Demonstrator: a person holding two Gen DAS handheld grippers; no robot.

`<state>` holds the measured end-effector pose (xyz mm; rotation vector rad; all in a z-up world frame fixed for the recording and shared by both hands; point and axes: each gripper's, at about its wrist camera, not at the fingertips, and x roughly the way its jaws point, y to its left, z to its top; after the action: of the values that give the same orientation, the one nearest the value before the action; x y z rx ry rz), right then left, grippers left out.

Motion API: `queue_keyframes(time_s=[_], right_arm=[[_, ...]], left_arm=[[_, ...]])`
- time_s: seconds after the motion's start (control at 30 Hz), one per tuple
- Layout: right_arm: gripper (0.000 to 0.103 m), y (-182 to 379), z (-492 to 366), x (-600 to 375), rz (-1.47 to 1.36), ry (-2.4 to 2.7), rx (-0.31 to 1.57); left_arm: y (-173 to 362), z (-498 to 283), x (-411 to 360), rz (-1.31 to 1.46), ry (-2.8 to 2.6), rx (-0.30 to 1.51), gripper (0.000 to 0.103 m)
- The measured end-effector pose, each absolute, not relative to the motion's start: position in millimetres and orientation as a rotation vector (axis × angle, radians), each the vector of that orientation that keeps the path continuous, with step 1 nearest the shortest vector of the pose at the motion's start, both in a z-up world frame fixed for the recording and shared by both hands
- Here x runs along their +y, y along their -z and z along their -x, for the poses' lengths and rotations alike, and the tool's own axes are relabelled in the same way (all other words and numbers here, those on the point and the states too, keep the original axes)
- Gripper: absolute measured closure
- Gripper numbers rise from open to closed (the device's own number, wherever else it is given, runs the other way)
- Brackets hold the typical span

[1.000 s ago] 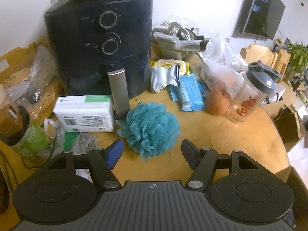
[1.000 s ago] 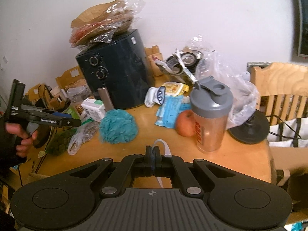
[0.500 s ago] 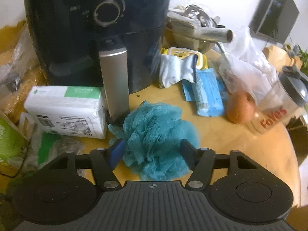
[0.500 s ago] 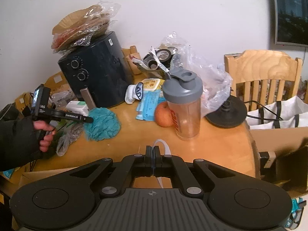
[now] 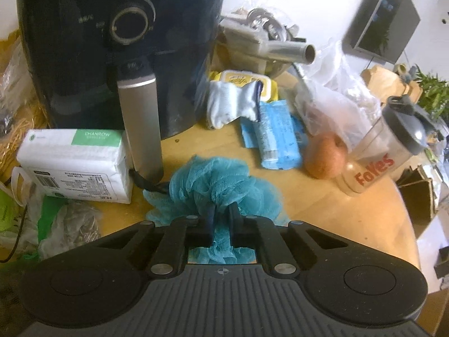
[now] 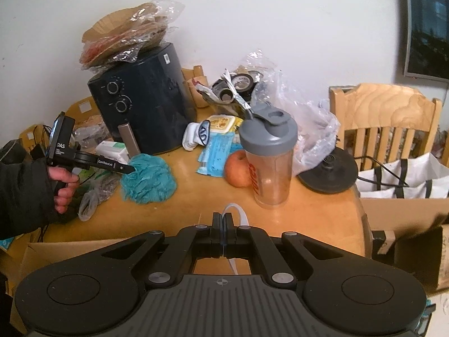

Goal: Organize soft objects
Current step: 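Lift the loofah with the left tool toward the box while the right tool carries the strap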

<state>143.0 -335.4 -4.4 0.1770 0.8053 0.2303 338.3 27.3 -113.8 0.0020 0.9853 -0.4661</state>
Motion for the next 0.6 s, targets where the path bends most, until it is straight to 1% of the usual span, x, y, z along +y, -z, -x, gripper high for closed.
queue_keyframes(time_s=[0.6], right_arm=[[0.100, -7, -168, -306, -0.117, -0.411, 0.780]], left_arm=[[53, -286, 39, 0.052, 0.496, 0.846, 0.095]])
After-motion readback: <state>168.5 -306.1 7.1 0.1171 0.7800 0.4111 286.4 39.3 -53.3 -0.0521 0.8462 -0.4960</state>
